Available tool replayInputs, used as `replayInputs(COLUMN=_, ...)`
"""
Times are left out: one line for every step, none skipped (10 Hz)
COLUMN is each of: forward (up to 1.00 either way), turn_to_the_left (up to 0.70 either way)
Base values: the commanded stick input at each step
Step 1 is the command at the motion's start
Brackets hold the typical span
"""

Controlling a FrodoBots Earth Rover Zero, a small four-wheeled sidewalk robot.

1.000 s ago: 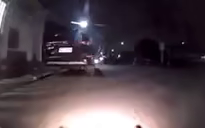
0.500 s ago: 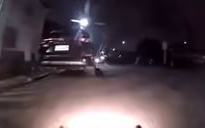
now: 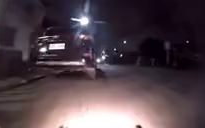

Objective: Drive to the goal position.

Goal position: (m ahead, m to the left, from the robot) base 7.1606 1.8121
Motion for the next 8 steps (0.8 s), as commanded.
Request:
replayInputs(forward=0.70, turn_to_the_left=0.00)
replayInputs(forward=0.70, turn_to_the_left=0.00)
replayInputs(forward=0.70, turn_to_the_left=0.00)
replayInputs(forward=0.70, turn_to_the_left=0.00)
replayInputs(forward=0.70, turn_to_the_left=-0.17)
replayInputs(forward=0.70, turn_to_the_left=-0.34)
replayInputs(forward=0.70, turn_to_the_left=-0.15)
replayInputs(forward=0.70, turn_to_the_left=0.00)
